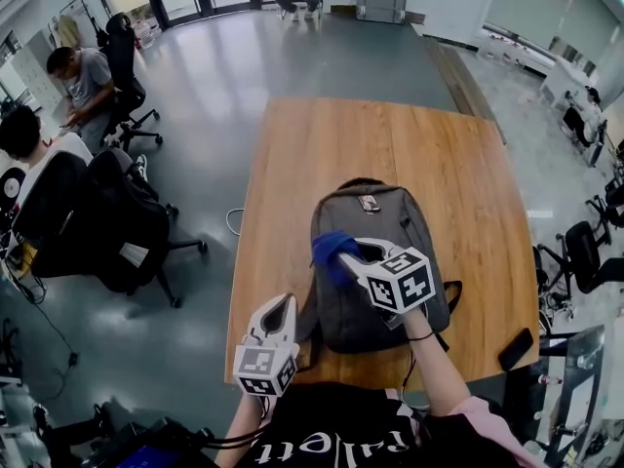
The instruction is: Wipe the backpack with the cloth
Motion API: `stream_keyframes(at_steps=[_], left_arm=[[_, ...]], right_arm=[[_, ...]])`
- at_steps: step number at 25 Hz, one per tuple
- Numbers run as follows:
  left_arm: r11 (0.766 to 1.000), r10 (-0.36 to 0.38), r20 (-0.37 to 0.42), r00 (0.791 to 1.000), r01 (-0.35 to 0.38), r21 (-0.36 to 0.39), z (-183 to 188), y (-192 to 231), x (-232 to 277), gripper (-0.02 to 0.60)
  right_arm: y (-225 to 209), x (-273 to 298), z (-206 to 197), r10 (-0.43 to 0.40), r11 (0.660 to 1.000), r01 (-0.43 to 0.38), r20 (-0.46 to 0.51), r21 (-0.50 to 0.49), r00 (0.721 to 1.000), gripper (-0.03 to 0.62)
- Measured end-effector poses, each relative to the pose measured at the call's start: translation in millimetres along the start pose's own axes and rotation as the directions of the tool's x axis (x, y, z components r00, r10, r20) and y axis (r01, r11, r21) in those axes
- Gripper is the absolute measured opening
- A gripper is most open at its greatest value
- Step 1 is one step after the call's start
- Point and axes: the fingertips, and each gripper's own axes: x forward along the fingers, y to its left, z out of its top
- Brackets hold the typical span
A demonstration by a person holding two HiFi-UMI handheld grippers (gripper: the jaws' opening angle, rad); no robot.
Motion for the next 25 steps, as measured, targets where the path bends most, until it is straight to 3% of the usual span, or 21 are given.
stream_keyframes(at_steps=[6,11,19,25], left_arm=[[1.0,-0.023,-0.011,1.0,0.023,0.007,-2.2,-7.3,1.4,-0.002],[0.999,-0.035,-0.019,0.999,0.035,0.015,-2.9,-9.5,2.5,-0.002],[0.999,-0.03,-0.025,0.999,0.03,0.021,-4.1,-7.0,1.5,-0.002],[1.0,-0.021,-0.029,0.999,0.021,0.021,-5.1,-5.3,0.6,-0.002]], right_arm=[[-66.5,-55.5,-4.9,-0.146,0.987,0.142,0.052,0.076,0.988,0.117],[-120.2,-98.9,-16.0,-0.277,0.953,0.264,0.072,0.15,0.958,0.115],[-194.1,-148.4,-69.9,-0.438,0.869,0.426,-0.011,0.25,0.899,0.115],[-219.7,-161.8,-100.9,-0.479,0.831,0.484,-0.089,0.273,0.873,0.117]])
